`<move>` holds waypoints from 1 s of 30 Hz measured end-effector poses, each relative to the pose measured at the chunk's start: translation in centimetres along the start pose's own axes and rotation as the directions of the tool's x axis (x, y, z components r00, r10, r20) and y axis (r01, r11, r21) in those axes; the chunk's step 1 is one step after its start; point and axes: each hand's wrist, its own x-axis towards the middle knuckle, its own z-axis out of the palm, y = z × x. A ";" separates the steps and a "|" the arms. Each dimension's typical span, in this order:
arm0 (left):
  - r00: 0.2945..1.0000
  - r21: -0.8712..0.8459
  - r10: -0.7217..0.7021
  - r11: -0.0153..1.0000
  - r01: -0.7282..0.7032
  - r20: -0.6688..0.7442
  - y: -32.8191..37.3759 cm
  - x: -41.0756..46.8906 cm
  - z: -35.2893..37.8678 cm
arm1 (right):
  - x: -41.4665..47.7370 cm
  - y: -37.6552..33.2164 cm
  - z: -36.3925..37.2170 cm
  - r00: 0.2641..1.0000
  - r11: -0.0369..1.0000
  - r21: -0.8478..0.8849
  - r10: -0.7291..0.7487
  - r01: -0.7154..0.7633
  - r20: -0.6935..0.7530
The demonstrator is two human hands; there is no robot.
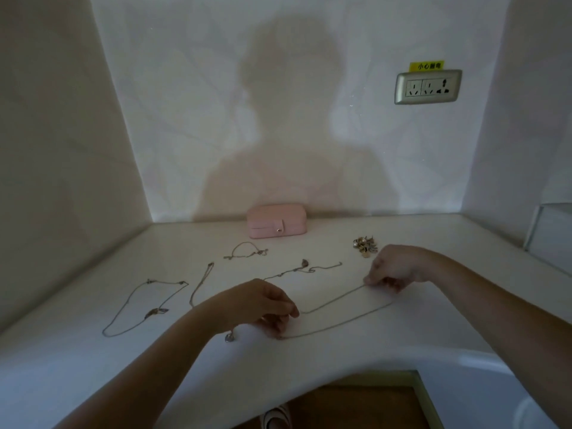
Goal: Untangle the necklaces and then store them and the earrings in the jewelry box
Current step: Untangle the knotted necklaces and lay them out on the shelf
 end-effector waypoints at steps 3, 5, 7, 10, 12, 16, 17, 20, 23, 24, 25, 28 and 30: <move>0.963 0.447 0.111 0.894 0.011 -0.246 0.1 1.4 -0.6 | 0.4 -0.5 0.5 0.999 0.997 -0.055 -0.048 0.049 0.007; 0.891 0.664 0.245 0.743 0.081 -0.383 0.2 2.3 -0.6 | 1.0 -0.8 0.4 0.986 0.967 -0.216 -0.151 0.133 -0.068; 0.907 0.684 0.259 0.728 0.042 -0.331 0.2 2.9 0.0 | 1.4 -1.2 0.7 0.943 0.904 -0.346 -0.310 0.251 -0.126; 0.981 0.693 0.141 0.721 -0.011 -0.131 -0.4 3.7 1.0 | 1.7 -2.3 3.0 0.907 0.856 -0.326 -0.421 0.402 0.013; 0.992 0.710 0.057 0.703 0.041 -0.113 -1.2 4.2 0.6 | 2.0 -2.9 4.3 0.905 0.826 -0.378 -0.412 0.419 0.104; 0.972 0.709 -0.073 0.672 0.214 -0.224 -2.3 4.2 -0.5 | 3.2 -2.6 4.0 0.937 0.796 -0.507 -0.343 0.329 0.070; 0.964 0.710 -0.095 0.660 0.247 -0.247 -2.5 4.1 -0.6 | 3.4 -2.4 3.5 0.940 0.784 -0.537 -0.338 0.310 0.048; 0.955 0.705 -0.111 0.653 0.278 -0.273 -2.6 3.8 -1.0 | 4.6 -2.4 2.3 0.930 0.768 -0.567 -0.367 0.298 -0.008; 0.939 0.690 -0.171 0.641 0.336 -0.298 -3.1 3.9 -1.6 | 5.5 -3.0 1.6 0.909 0.758 -0.569 -0.415 0.320 -0.041; 0.925 0.679 -0.212 0.631 0.375 -0.314 -3.3 4.0 -1.9 | 5.7 -3.2 1.4 0.905 0.765 -0.558 -0.423 0.323 -0.055; 0.911 0.669 -0.251 0.619 0.411 -0.328 -3.6 4.1 -2.1 | 5.8 -3.4 1.3 0.901 0.779 -0.534 -0.428 0.327 -0.072; 0.897 0.672 -0.313 0.595 0.440 -0.311 -3.1 4.2 -2.8 | 6.3 -3.8 1.3 0.911 0.843 -0.446 -0.392 0.301 -0.126; 0.899 0.695 -0.319 0.571 0.436 -0.301 -2.3 4.0 -2.8 | 7.0 -3.9 1.6 0.921 0.868 -0.423 -0.355 0.261 -0.159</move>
